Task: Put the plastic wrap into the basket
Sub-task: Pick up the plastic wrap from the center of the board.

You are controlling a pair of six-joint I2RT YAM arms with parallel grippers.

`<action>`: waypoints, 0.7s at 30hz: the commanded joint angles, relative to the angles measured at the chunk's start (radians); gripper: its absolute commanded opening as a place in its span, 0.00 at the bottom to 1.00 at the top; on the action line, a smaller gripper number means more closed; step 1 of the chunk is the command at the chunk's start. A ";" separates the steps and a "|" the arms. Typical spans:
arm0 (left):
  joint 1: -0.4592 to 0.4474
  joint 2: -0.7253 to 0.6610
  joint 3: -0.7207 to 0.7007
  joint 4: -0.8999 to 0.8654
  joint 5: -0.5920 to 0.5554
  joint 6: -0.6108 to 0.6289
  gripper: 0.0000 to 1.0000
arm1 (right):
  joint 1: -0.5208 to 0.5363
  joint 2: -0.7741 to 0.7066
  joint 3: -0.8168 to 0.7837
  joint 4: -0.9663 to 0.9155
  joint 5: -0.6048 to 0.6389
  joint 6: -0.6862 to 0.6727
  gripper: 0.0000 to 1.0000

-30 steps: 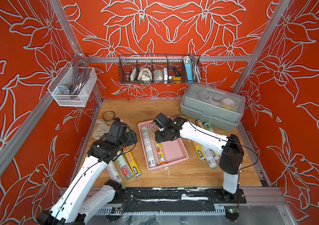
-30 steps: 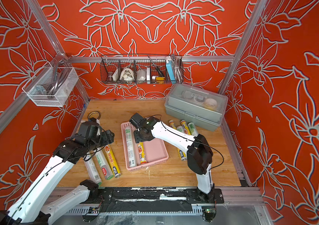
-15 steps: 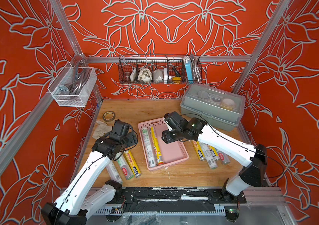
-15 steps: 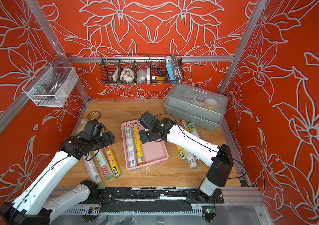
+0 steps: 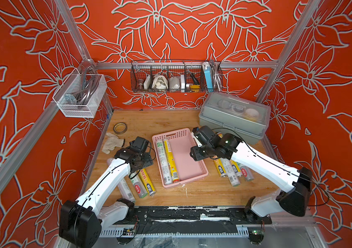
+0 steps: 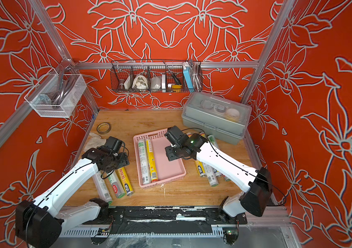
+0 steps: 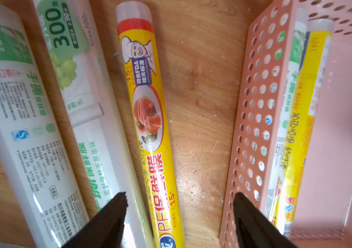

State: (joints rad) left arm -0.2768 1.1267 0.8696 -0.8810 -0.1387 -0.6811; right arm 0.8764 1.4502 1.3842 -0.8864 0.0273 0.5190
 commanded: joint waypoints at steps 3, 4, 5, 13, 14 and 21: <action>0.019 0.045 -0.006 0.002 0.013 -0.030 0.78 | -0.033 -0.038 -0.043 -0.016 0.000 -0.030 0.57; 0.019 0.054 -0.004 0.002 0.013 -0.036 0.78 | -0.038 -0.041 -0.049 -0.012 -0.003 -0.029 0.57; 0.021 0.067 -0.003 0.002 0.013 -0.041 0.78 | -0.043 -0.043 -0.056 -0.008 -0.009 -0.029 0.57; 0.025 0.156 0.017 -0.013 0.014 -0.101 0.74 | -0.059 -0.044 -0.068 -0.014 -0.015 -0.030 0.57; 0.025 0.166 0.016 -0.013 0.008 -0.104 0.73 | -0.061 -0.044 -0.066 -0.017 -0.015 -0.032 0.57; 0.029 0.199 -0.014 0.026 0.001 -0.130 0.72 | -0.079 -0.058 -0.074 -0.031 -0.014 -0.037 0.57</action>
State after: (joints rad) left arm -0.2543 1.3113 0.8669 -0.8631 -0.1329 -0.7902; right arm 0.8089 1.4197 1.3254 -0.8879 0.0174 0.4961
